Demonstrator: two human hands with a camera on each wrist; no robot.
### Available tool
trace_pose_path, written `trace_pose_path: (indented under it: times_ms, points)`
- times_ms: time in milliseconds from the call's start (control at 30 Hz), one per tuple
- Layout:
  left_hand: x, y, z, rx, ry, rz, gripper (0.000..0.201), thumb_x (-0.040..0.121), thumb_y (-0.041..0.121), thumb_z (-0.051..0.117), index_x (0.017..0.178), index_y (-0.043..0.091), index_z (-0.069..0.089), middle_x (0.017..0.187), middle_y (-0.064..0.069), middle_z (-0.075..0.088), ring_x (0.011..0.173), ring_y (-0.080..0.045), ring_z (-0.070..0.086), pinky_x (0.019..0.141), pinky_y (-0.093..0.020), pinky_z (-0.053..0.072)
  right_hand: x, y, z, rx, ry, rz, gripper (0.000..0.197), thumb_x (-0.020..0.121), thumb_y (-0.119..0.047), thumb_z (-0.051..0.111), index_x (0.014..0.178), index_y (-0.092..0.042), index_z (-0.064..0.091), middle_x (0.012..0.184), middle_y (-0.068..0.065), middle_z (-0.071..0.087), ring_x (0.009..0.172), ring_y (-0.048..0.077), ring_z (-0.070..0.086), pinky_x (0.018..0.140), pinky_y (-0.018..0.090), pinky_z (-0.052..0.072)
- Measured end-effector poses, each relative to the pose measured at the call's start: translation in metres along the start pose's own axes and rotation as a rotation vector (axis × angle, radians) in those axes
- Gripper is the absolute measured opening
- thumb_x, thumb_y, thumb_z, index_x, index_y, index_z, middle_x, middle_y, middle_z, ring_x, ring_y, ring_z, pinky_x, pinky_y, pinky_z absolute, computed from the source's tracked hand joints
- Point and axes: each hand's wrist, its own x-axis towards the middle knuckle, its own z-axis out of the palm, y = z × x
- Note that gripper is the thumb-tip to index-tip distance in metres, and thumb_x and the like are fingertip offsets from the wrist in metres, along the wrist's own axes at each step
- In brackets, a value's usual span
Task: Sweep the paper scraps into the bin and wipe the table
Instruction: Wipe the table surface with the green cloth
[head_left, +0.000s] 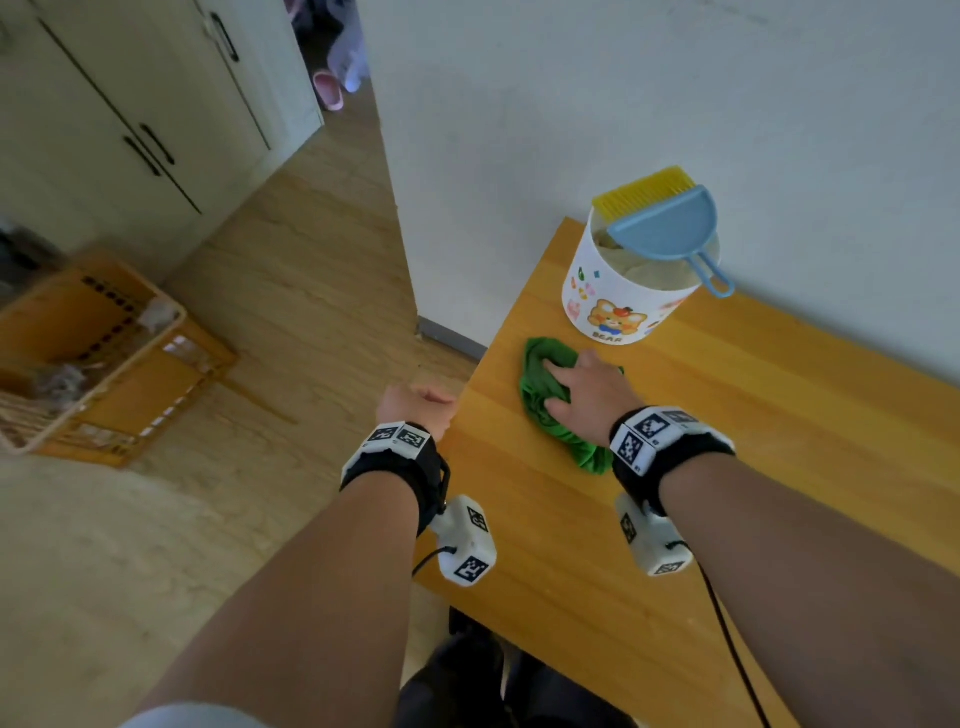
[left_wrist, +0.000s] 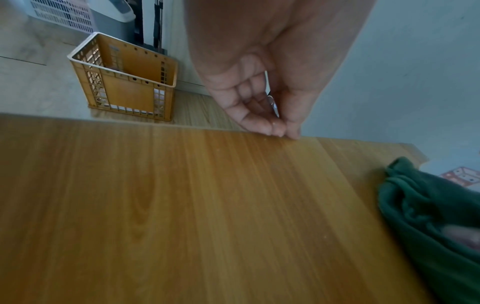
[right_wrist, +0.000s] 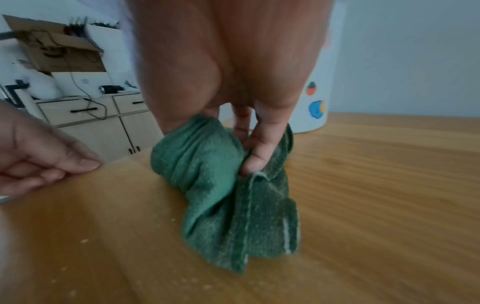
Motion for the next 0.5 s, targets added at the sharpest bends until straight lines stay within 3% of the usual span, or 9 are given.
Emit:
trace_pose_path:
  times_ms: [133, 200, 267, 333, 400, 500]
  points:
    - [-0.008, -0.01, -0.005, 0.024, 0.01, -0.037, 0.004, 0.086, 0.021, 0.072, 0.084, 0.018, 0.074, 0.067, 0.003, 0.07, 0.063, -0.011, 0.065, 0.07, -0.027, 0.06, -0.001, -0.021, 0.009, -0.017, -0.01, -0.09, 0.058, 0.094, -0.043, 0.044, 0.149, -0.034, 0.028, 0.129, 0.011, 0.037, 0.114, 0.034, 0.044, 0.093, 0.043, 0.045]
    - [-0.015, -0.014, -0.006, 0.046, 0.042, -0.044, 0.004, 0.086, 0.021, 0.07, 0.083, 0.02, 0.073, 0.071, 0.002, 0.071, 0.068, -0.014, 0.068, 0.07, -0.028, 0.059, -0.008, -0.028, 0.013, -0.014, -0.021, -0.135, 0.057, 0.093, -0.042, 0.047, 0.148, -0.038, 0.03, 0.122, 0.008, 0.038, 0.111, 0.031, 0.044, 0.089, 0.04, 0.045]
    - [-0.022, -0.017, -0.005, 0.098, 0.087, -0.042, 0.01, 0.088, 0.019, 0.065, 0.084, 0.022, 0.074, 0.084, 0.0, 0.074, 0.078, -0.017, 0.069, 0.062, -0.027, 0.056, -0.02, -0.03, 0.018, 0.004, -0.056, -0.173, 0.057, 0.092, -0.04, 0.05, 0.146, -0.043, 0.031, 0.113, 0.005, 0.037, 0.107, 0.028, 0.043, 0.086, 0.037, 0.043]
    - [-0.032, -0.019, -0.001, 0.156, 0.125, -0.028, 0.019, 0.092, 0.013, 0.058, 0.088, 0.023, 0.072, 0.097, -0.002, 0.074, 0.078, -0.019, 0.065, 0.048, -0.023, 0.045, -0.036, -0.024, 0.024, 0.03, -0.094, -0.193, 0.056, 0.092, -0.038, 0.054, 0.144, -0.045, 0.034, 0.105, 0.001, 0.034, 0.099, 0.022, 0.04, 0.081, 0.035, 0.042]
    - [-0.045, -0.019, 0.003, 0.203, 0.159, -0.022, 0.03, 0.095, 0.005, 0.049, 0.102, 0.023, 0.072, 0.11, -0.003, 0.071, 0.072, -0.018, 0.057, 0.041, -0.02, 0.035, -0.056, -0.011, 0.031, 0.05, -0.118, -0.204, 0.056, 0.092, -0.037, 0.055, 0.143, -0.046, 0.035, 0.102, 0.0, 0.035, 0.092, 0.019, 0.039, 0.075, 0.032, 0.038]
    - [-0.062, -0.022, 0.013, 0.217, 0.2, -0.034, 0.048, 0.094, -0.004, 0.041, 0.125, 0.024, 0.065, 0.122, -0.005, 0.067, 0.057, -0.014, 0.052, 0.039, -0.021, 0.033, -0.088, 0.018, 0.041, 0.101, -0.124, -0.165, 0.055, 0.093, -0.034, 0.055, 0.143, -0.044, 0.036, 0.101, 0.001, 0.038, 0.086, 0.02, 0.041, 0.07, 0.031, 0.038]
